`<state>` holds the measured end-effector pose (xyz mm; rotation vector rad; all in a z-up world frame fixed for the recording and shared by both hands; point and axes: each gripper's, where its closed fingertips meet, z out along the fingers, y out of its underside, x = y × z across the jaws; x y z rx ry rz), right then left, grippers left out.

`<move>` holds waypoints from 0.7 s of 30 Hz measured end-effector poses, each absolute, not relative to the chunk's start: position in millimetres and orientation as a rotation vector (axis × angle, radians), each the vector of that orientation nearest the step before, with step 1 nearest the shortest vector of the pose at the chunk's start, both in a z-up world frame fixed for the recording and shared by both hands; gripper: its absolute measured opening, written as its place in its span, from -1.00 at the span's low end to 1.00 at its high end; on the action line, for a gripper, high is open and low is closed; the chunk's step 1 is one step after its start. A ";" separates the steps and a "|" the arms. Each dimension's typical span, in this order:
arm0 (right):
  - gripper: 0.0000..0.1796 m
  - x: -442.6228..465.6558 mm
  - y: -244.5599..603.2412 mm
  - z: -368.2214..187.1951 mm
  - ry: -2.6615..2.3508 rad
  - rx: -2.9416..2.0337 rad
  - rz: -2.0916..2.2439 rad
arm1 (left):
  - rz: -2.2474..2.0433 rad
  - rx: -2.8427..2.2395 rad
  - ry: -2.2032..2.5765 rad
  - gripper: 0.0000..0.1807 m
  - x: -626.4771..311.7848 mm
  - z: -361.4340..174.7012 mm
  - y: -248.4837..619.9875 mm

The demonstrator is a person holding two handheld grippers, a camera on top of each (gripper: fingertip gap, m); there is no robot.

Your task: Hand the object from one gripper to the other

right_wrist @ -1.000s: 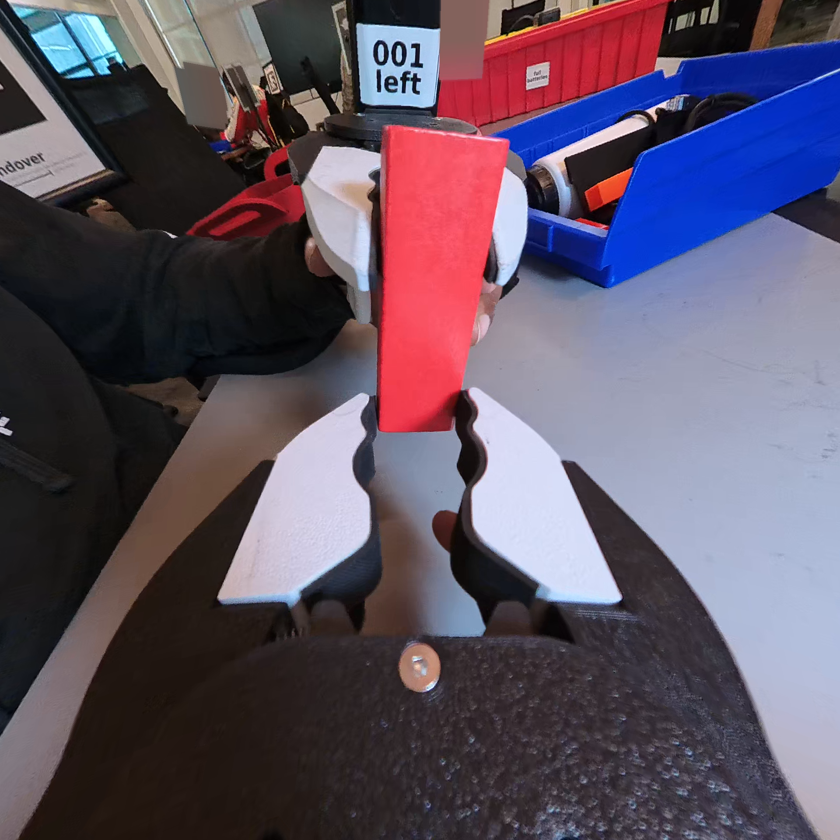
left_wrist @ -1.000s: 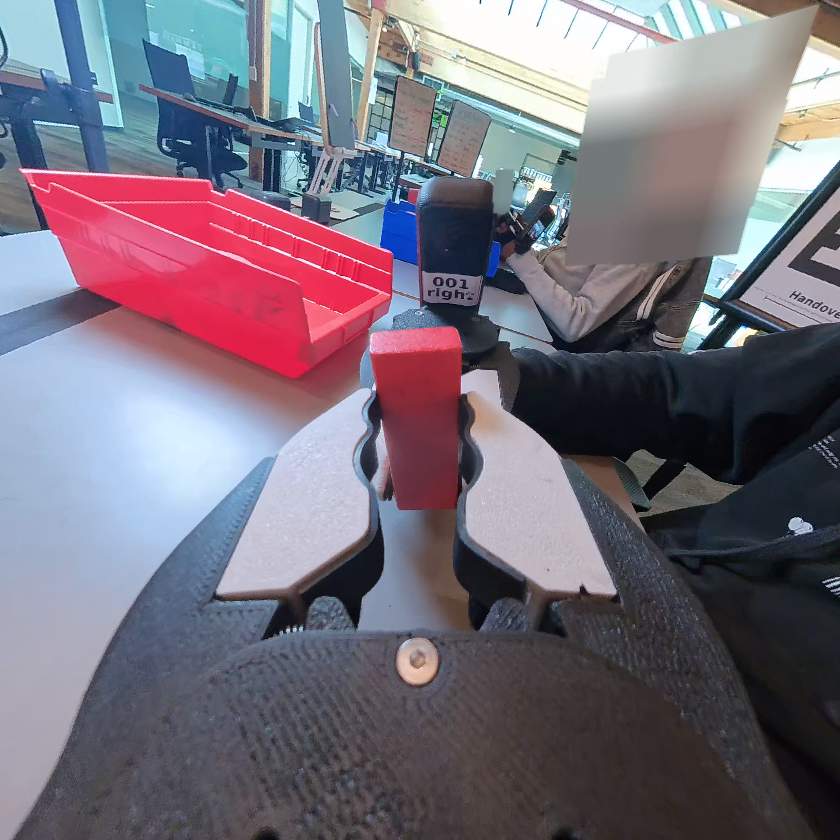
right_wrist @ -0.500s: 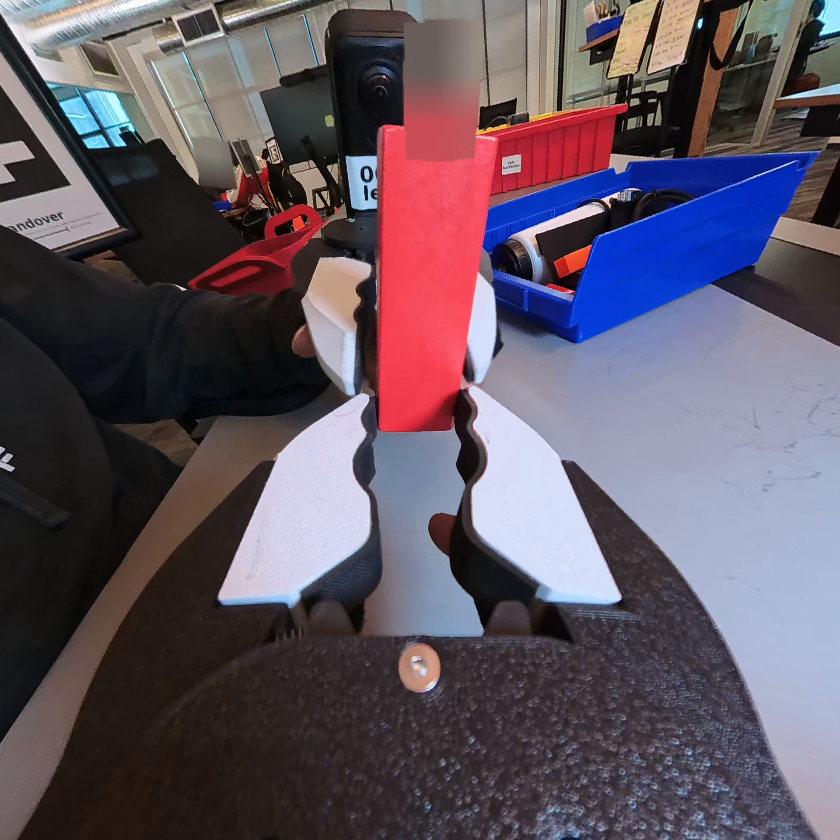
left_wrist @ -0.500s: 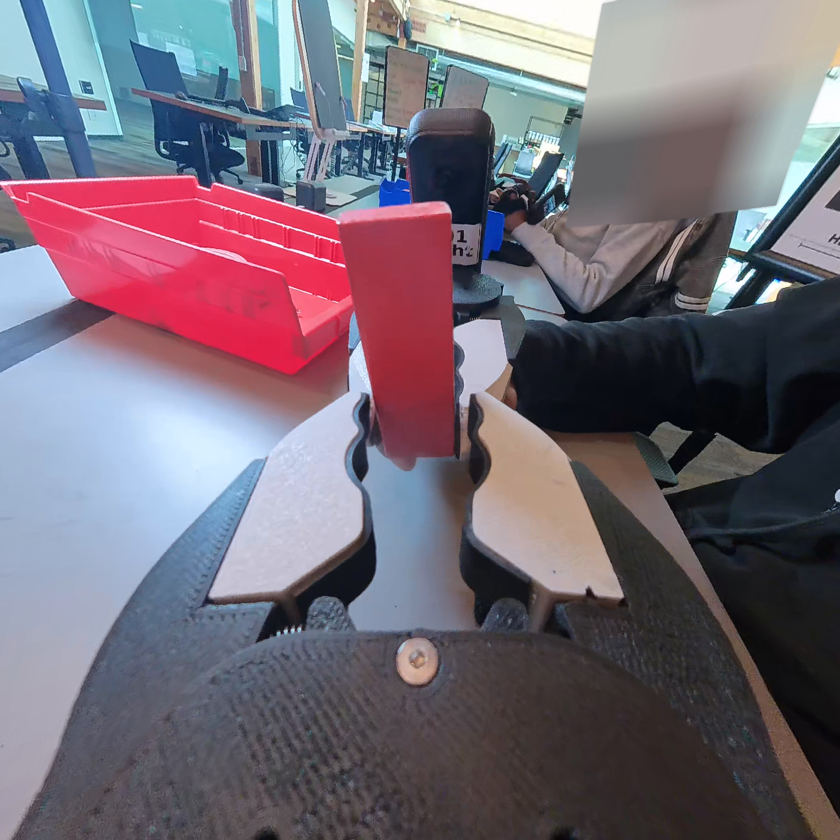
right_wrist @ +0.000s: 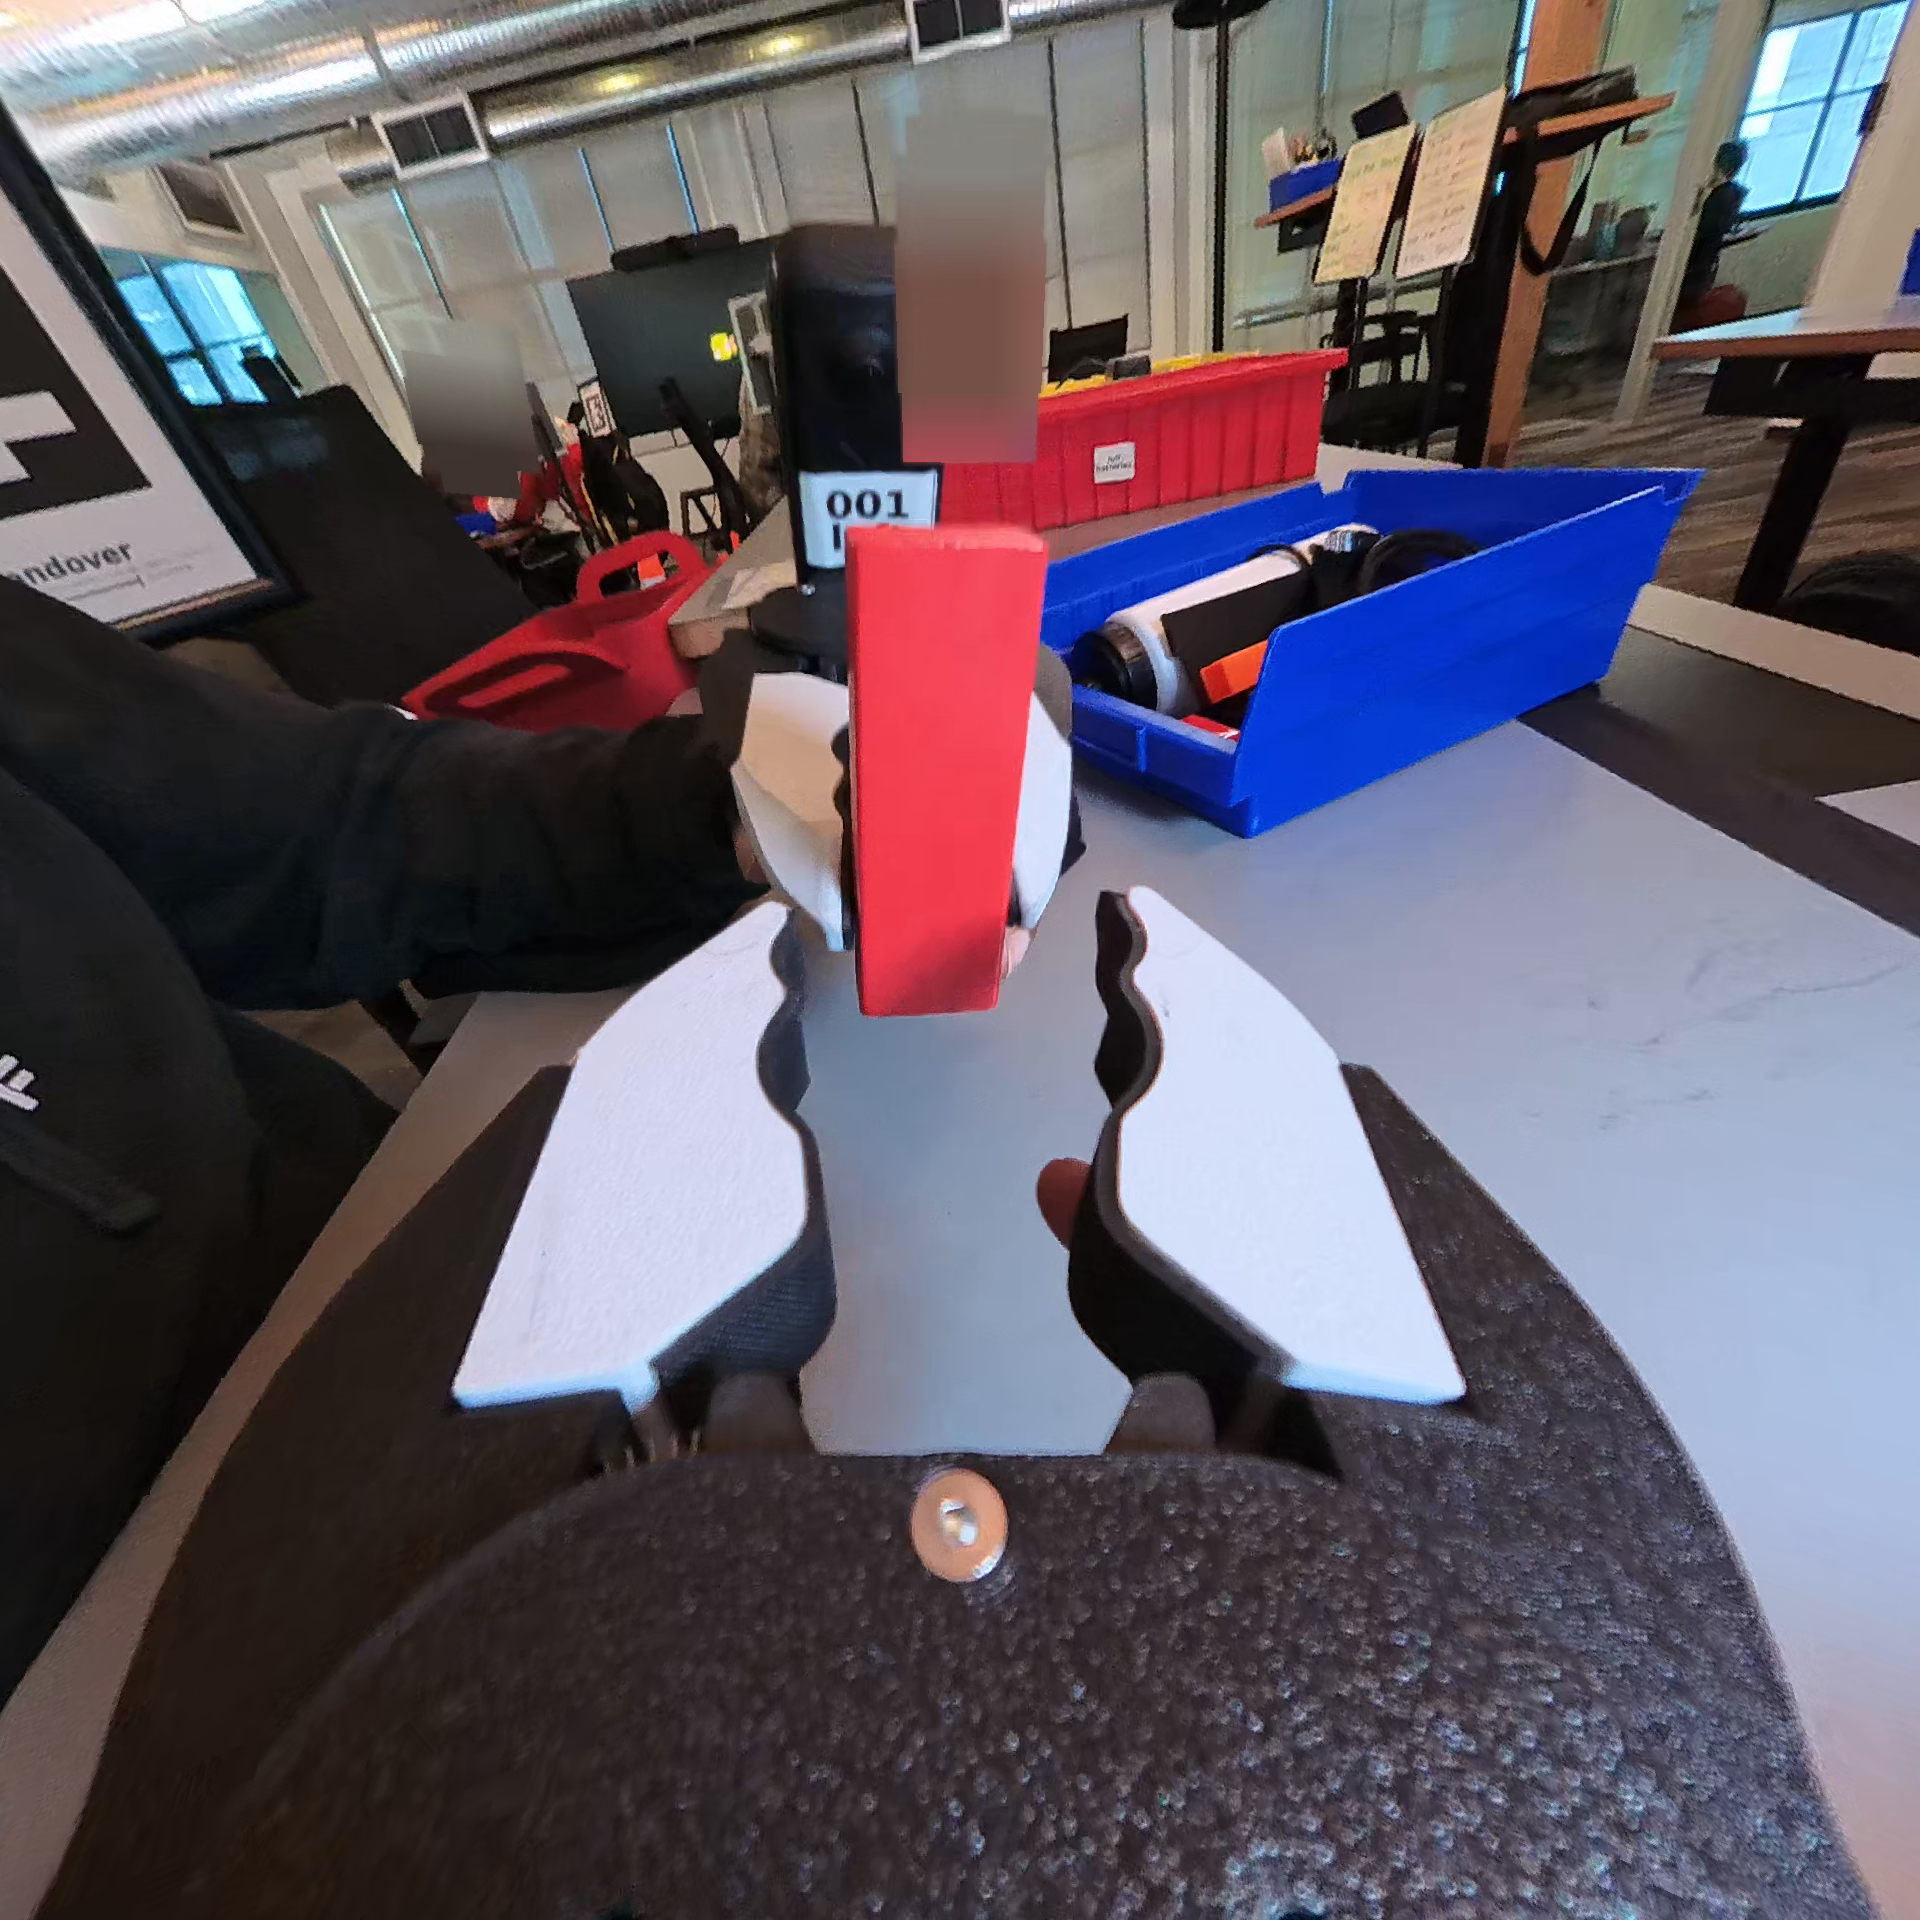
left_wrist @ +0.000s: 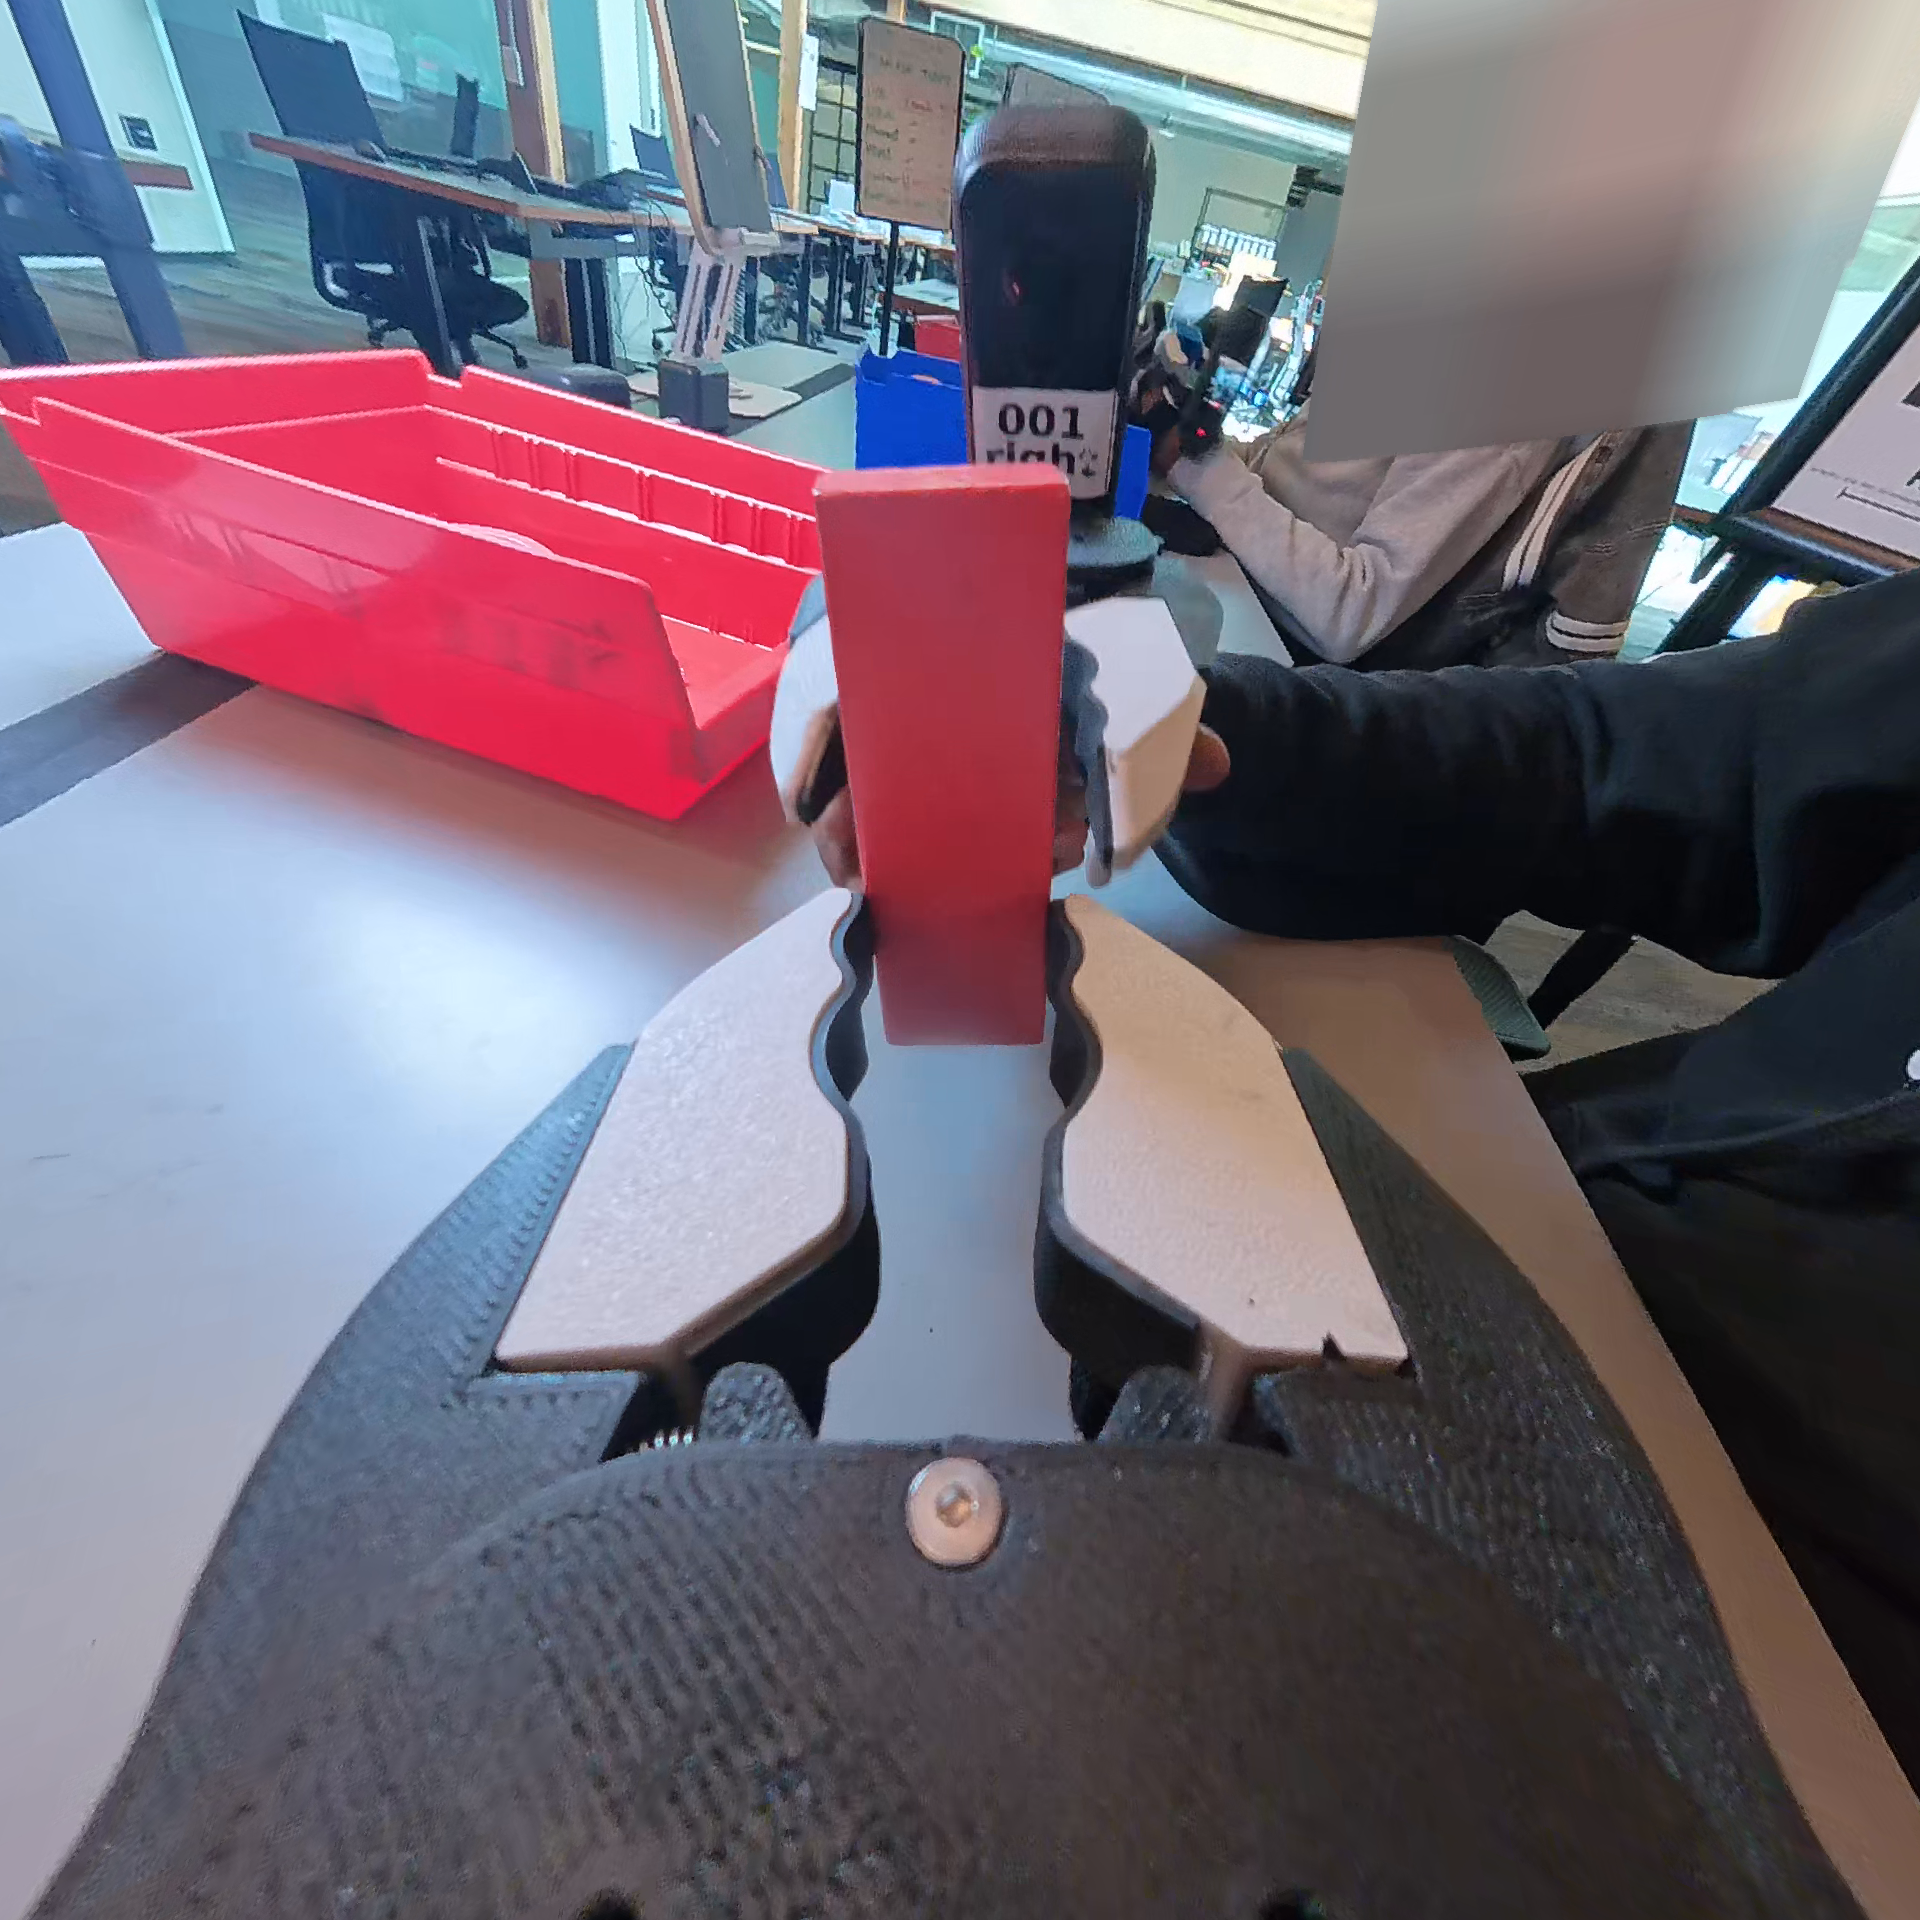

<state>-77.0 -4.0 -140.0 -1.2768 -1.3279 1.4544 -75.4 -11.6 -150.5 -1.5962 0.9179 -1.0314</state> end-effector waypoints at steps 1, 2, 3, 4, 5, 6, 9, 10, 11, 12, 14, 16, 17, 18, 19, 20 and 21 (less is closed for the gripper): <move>-0.42 -76.0 -3.4 -138.6 -1.318 -1.276 1.467 | -1.034 -1.601 0.928 -0.64 -74.2 -152.6 -12.2; -0.44 -75.4 -4.0 -137.3 -1.309 -1.271 1.486 | -1.034 -1.606 0.939 -0.64 -72.3 -154.7 -13.1; -0.47 -75.5 -5.2 -136.0 -1.302 -1.264 1.505 | -1.036 -1.609 0.950 -0.64 -70.2 -156.5 -14.1; -0.49 -76.0 -6.7 -135.5 -1.302 -1.258 1.519 | -1.039 -1.611 0.960 -0.64 -68.1 -157.7 -15.5; -0.49 -77.0 -8.6 -137.0 -1.314 -1.259 1.520 | -1.041 -1.612 0.967 -0.64 -66.4 -158.5 -16.7; -0.50 -78.3 -10.7 -139.5 -1.334 -1.262 1.514 | -1.044 -1.612 0.973 -0.64 -65.0 -158.9 -17.9; -0.56 -82.4 -18.1 -144.1 -1.365 -1.253 1.519 | -1.058 -1.615 0.987 -0.64 -61.8 -160.0 -20.6; -0.61 -83.3 -20.4 -143.9 -1.368 -1.240 1.525 | -1.058 -1.620 0.993 -0.64 -61.1 -161.4 -21.0; -0.64 -84.1 -20.9 -143.7 -1.364 -1.236 1.521 | -1.060 -1.624 0.996 -0.64 -60.7 -162.8 -21.3; -0.64 -84.1 -20.9 -143.7 -1.365 -1.234 1.523 | -1.066 -1.623 0.995 -0.64 -60.4 -162.8 -21.6; -0.64 -83.2 -20.2 -143.3 -1.368 -1.239 1.531 | -1.072 -1.622 0.986 -0.64 -60.2 -161.7 -21.1; -0.64 -82.3 -19.9 -141.0 -1.363 -1.228 1.537 | -1.087 -1.608 0.972 -0.64 -60.4 -158.5 -20.9; -0.64 -81.7 -19.1 -139.9 -1.357 -1.226 1.535 | -1.099 -1.598 0.958 -0.64 -62.0 -155.8 -20.7; -0.64 -80.8 -16.3 -139.3 -1.346 -1.228 1.524 | -1.109 -1.588 0.936 -0.60 -65.0 -152.3 -19.5; -0.64 -79.3 -13.7 -139.3 -1.341 -1.233 1.516 | -1.113 -1.580 0.912 -0.52 -69.2 -148.6 -17.5; -0.64 -77.9 -11.3 -140.2 -1.340 -1.241 1.510 | -1.115 -1.572 0.891 -0.48 -73.6 -144.9 -15.7; -0.64 -77.1 -8.7 -141.7 -1.339 -1.249 1.498 | -1.114 -1.564 0.872 -0.48 -77.7 -141.5 -13.8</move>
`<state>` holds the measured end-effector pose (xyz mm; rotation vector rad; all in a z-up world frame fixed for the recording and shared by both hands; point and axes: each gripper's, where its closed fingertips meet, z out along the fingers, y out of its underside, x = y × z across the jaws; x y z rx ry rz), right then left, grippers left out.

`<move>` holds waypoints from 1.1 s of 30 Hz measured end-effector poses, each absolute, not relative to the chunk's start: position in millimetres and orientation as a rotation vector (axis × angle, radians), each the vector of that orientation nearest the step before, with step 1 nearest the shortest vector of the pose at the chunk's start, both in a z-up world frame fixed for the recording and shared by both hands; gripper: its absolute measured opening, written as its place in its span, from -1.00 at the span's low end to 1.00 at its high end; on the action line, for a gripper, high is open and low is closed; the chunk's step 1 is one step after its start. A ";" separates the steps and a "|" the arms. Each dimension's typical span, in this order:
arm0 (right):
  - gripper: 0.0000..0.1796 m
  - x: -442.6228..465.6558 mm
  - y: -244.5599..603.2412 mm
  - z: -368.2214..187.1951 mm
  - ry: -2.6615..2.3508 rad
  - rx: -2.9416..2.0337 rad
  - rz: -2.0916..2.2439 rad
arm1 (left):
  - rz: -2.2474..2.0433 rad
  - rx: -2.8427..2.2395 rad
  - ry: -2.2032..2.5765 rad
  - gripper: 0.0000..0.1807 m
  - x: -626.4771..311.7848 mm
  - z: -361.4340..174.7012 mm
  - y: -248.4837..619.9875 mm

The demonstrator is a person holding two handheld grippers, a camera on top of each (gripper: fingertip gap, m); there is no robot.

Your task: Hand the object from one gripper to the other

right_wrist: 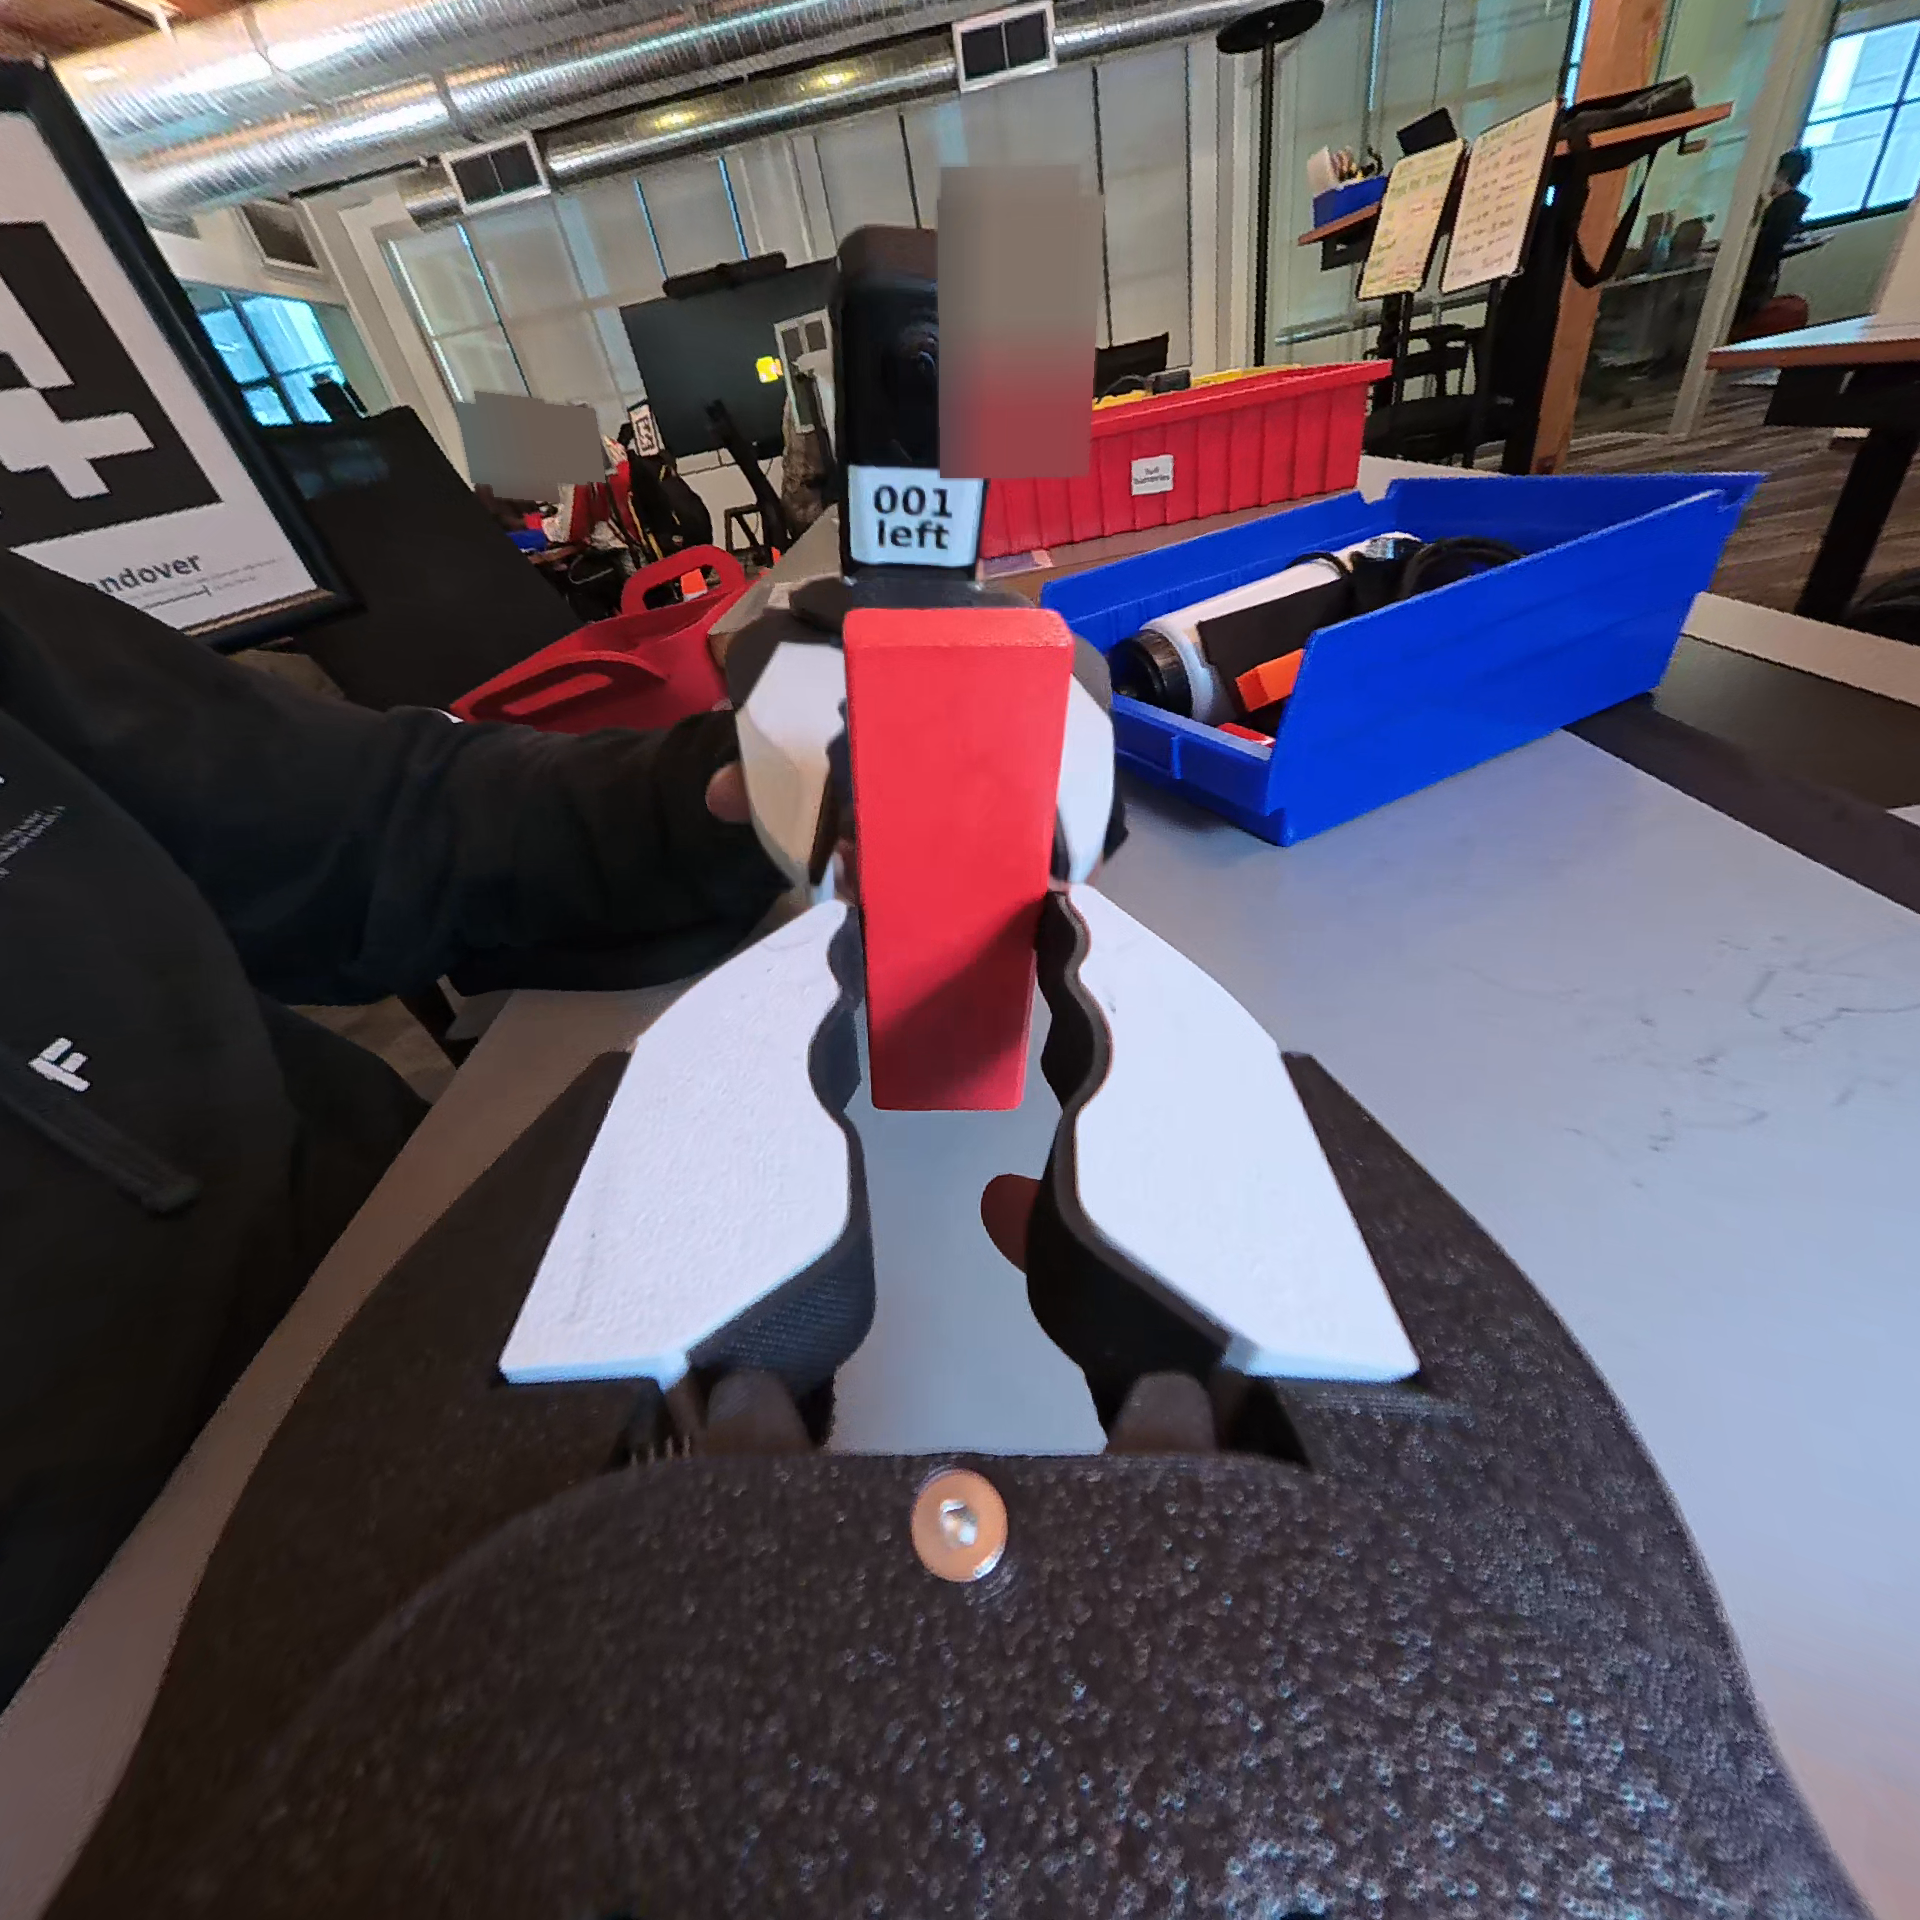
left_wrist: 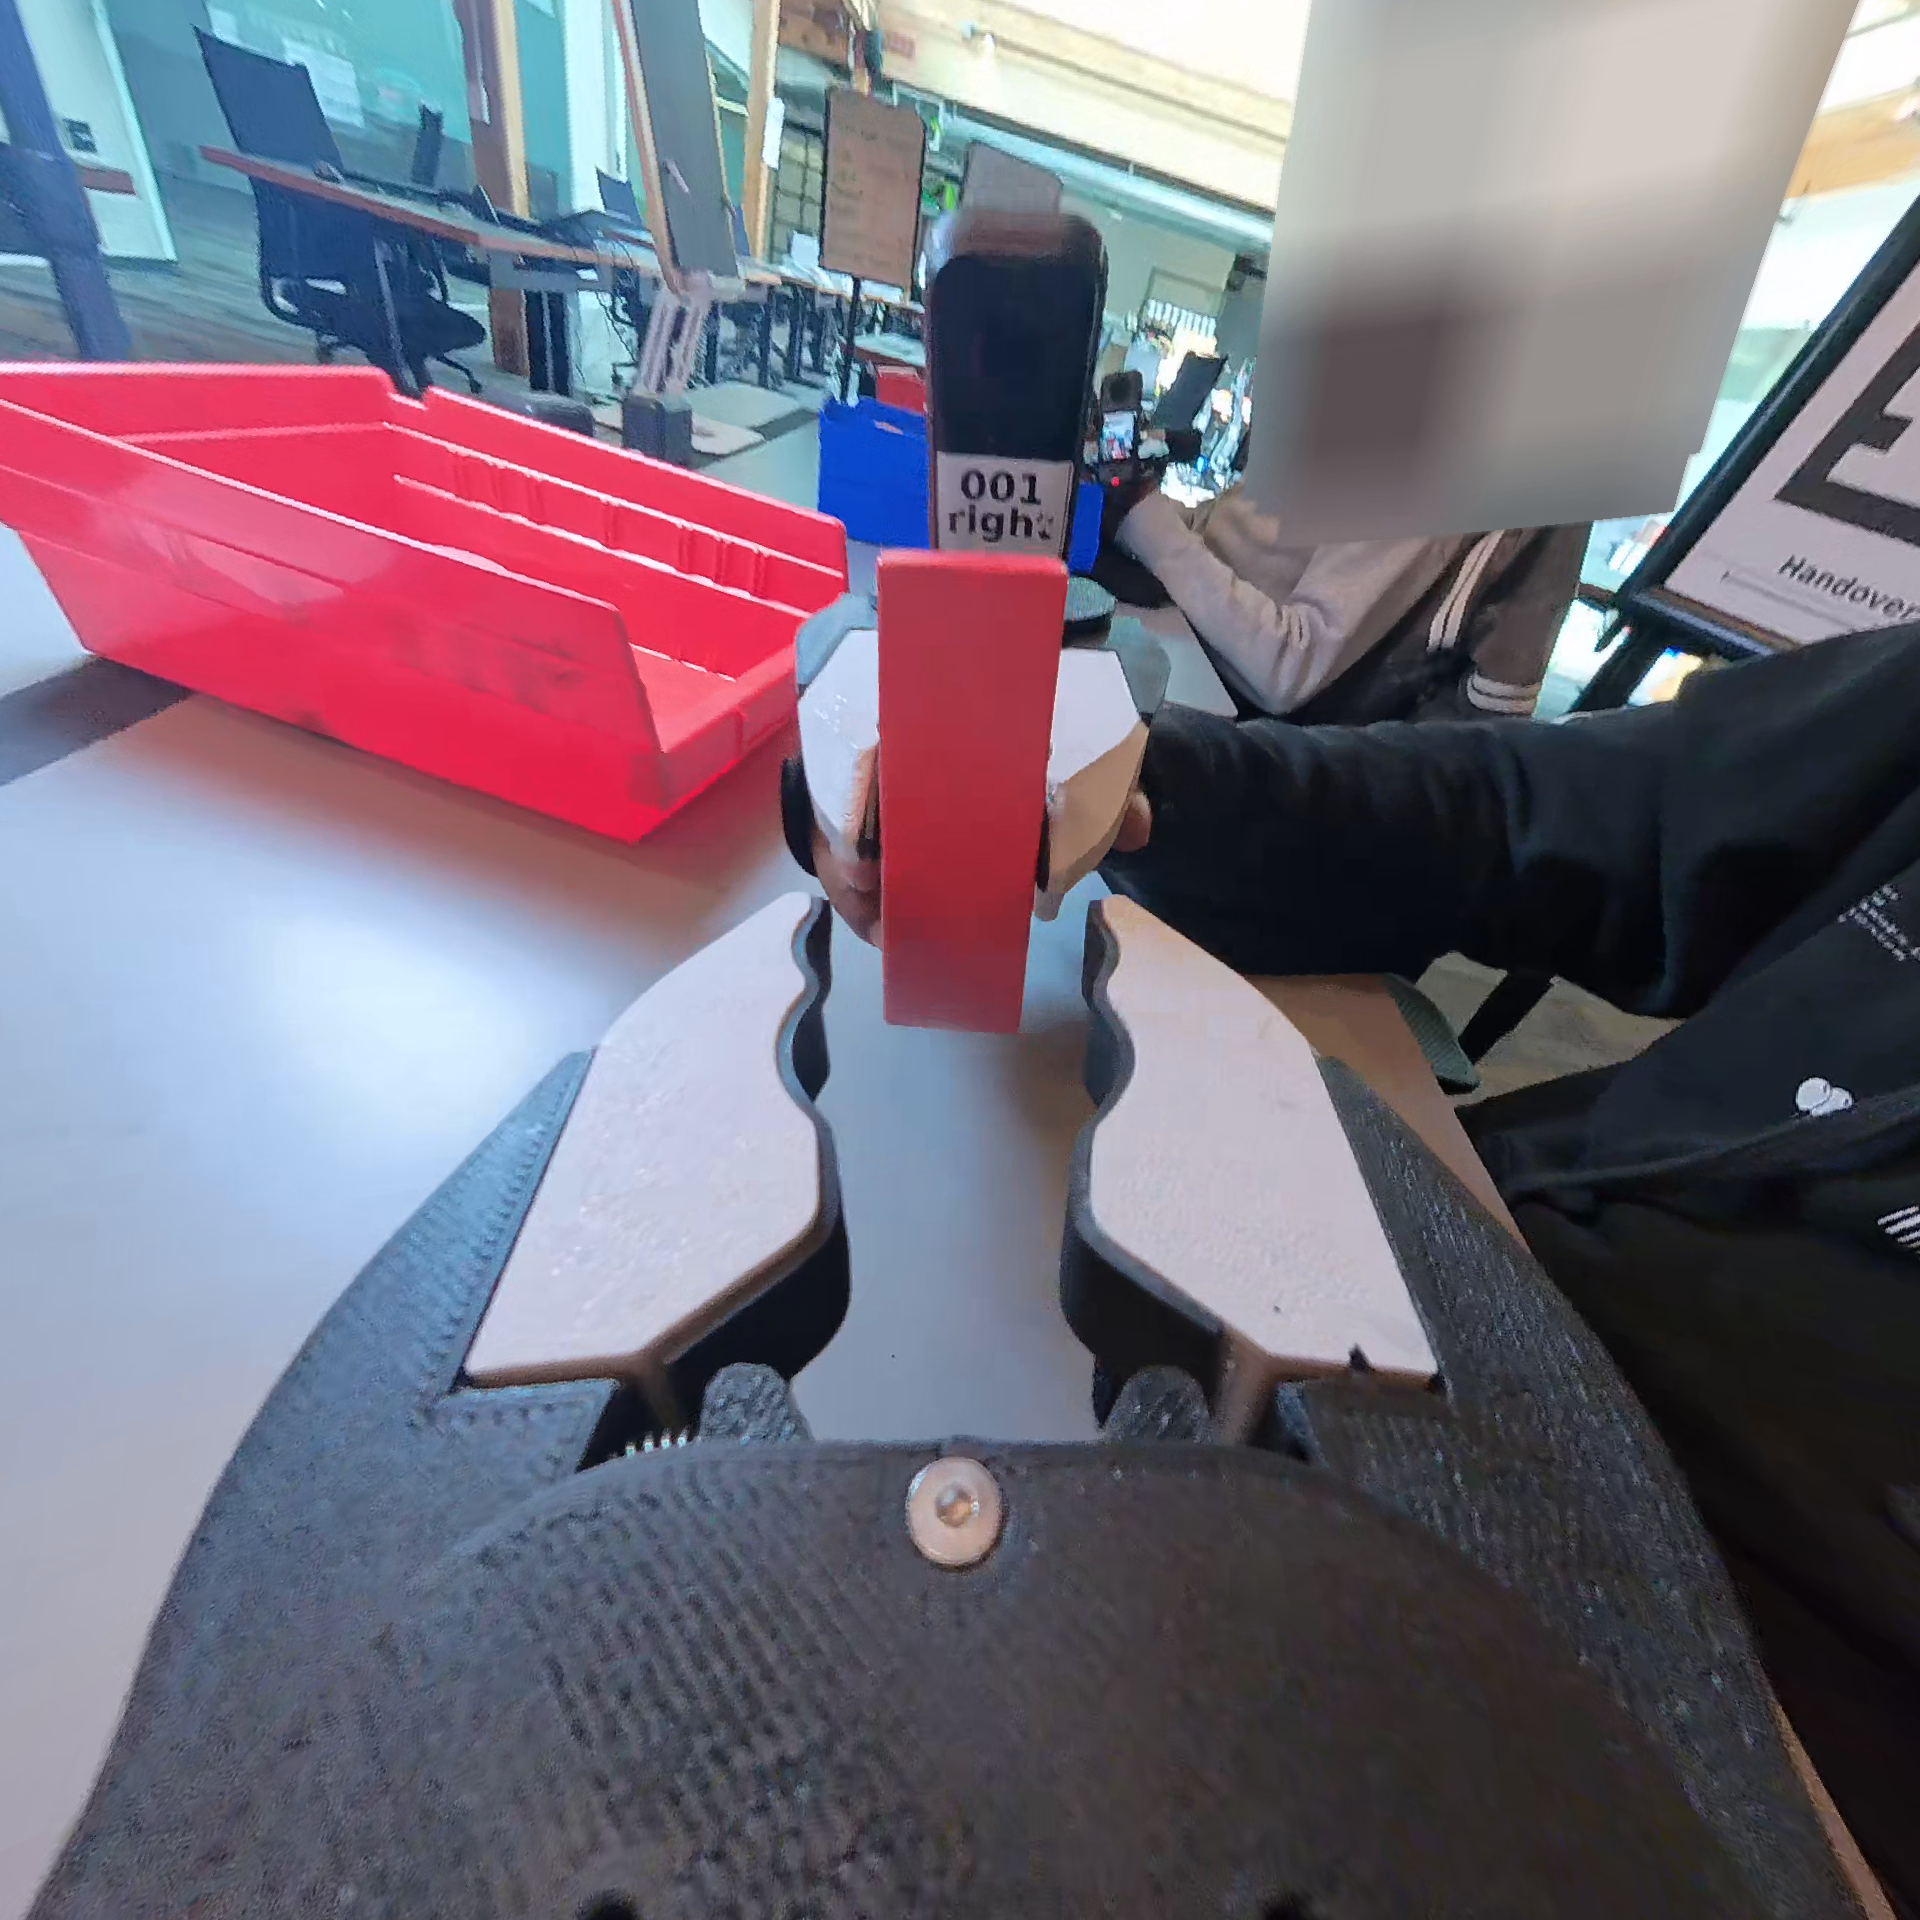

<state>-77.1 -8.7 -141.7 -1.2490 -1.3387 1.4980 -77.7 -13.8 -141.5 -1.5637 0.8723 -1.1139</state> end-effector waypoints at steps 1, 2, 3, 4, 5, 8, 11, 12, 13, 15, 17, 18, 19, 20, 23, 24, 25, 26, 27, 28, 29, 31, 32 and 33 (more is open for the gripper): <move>-0.64 -76.9 -7.1 -143.6 -1.341 -1.257 1.488 | -1.109 -1.556 0.859 -0.49 -80.6 -139.0 -12.4; -0.64 -77.5 -7.0 -145.7 -1.347 -1.264 1.485 | -1.103 -1.551 0.854 -0.48 -82.1 -137.7 -11.7; -0.64 -78.7 -8.1 -147.6 -1.355 -1.269 1.485 | -1.096 -1.550 0.854 -0.49 -82.2 -137.6 -11.4; -0.64 -80.4 -10.2 -149.5 -1.367 -1.271 1.484 | -1.091 -1.550 0.858 -0.49 -80.9 -138.3 -11.7; -0.64 -82.6 -12.7 -152.1 -1.383 -1.276 1.477 | -1.090 -1.548 0.865 -0.49 -78.6 -139.4 -12.5; -0.64 -89.2 -21.6 -160.7 -1.441 -1.287 1.444 | -1.093 -1.557 0.903 -0.49 -69.4 -144.8 -17.1; -0.64 -92.9 -26.7 -164.4 -1.466 -1.288 1.419 | -1.054 -1.552 0.930 -0.59 -68.1 -147.0 -17.7; -0.64 -93.0 -26.0 -163.6 -1.460 -1.292 1.424 | -1.047 -1.551 0.935 -0.64 -68.8 -146.4 -17.9; -0.64 -92.7 -25.7 -162.2 -1.455 -1.290 1.435 | -1.045 -1.553 0.934 -0.63 -68.7 -145.5 -17.6; -0.64 -91.7 -24.8 -162.0 -1.459 -1.291 1.427 | -1.037 -1.556 0.933 -0.63 -68.0 -145.3 -17.0; -0.62 -89.9 -21.4 -162.0 -1.457 -1.297 1.401 | -1.031 -1.561 0.933 -0.63 -68.6 -146.4 -15.9; -0.56 -87.5 -18.0 -159.4 -1.444 -1.296 1.396 | -1.033 -1.566 0.933 -0.63 -70.0 -146.8 -15.5; -0.51 -83.5 -14.8 -155.9 -1.433 -1.294 1.406 | -1.029 -1.574 0.930 -0.63 -72.3 -147.4 -14.2; -0.49 -79.0 -10.0 -151.4 -1.410 -1.294 1.417 | -1.017 -1.584 0.926 -0.63 -74.9 -148.6 -12.3; -0.50 -68.4 2.7 -139.5 -1.338 -1.279 1.425 | -1.001 -1.610 0.940 -0.63 -77.6 -154.4 -10.1; -0.50 -67.5 3.4 -138.1 -1.328 -1.276 1.434 | -1.004 -1.618 0.950 -0.63 -76.1 -156.8 -10.9; -0.51 -68.3 2.0 -138.1 -1.328 -1.272 1.445 | -1.007 -1.625 0.963 -0.63 -73.6 -159.5 -12.0; -0.51 -70.4 -0.9 -139.1 -1.334 -1.268 1.455 | -1.006 -1.631 0.976 -0.63 -70.7 -162.2 -13.2; -0.52 -73.4 -5.2 -141.0 -1.346 -1.265 1.467 | -1.004 -1.637 0.990 -0.63 -67.7 -164.7 -14.6; -0.52 -77.0 -10.1 -143.5 -1.362 -1.265 1.479 | -1.003 -1.643 1.003 -0.63 -64.7 -167.0 -16.1; -0.54 -80.8 -15.4 -146.4 -1.381 -1.265 1.488 | -1.003 -1.646 1.016 -0.63 -62.0 -168.7 -17.8; -0.63 -86.7 -23.8 -151.1 -1.410 -1.268 1.501 | -0.991 -1.654 1.047 -0.63 -58.0 -172.8 -20.9; -0.63 -87.3 -24.1 -151.5 -1.413 -1.265 1.492 | -0.984 -1.656 1.054 -0.63 -57.5 -173.9 -21.4; -0.64 -86.8 -23.7 -150.6 -1.411 -1.261 1.493 | -0.991 -1.653 1.046 -0.63 -57.7 -172.9 -21.2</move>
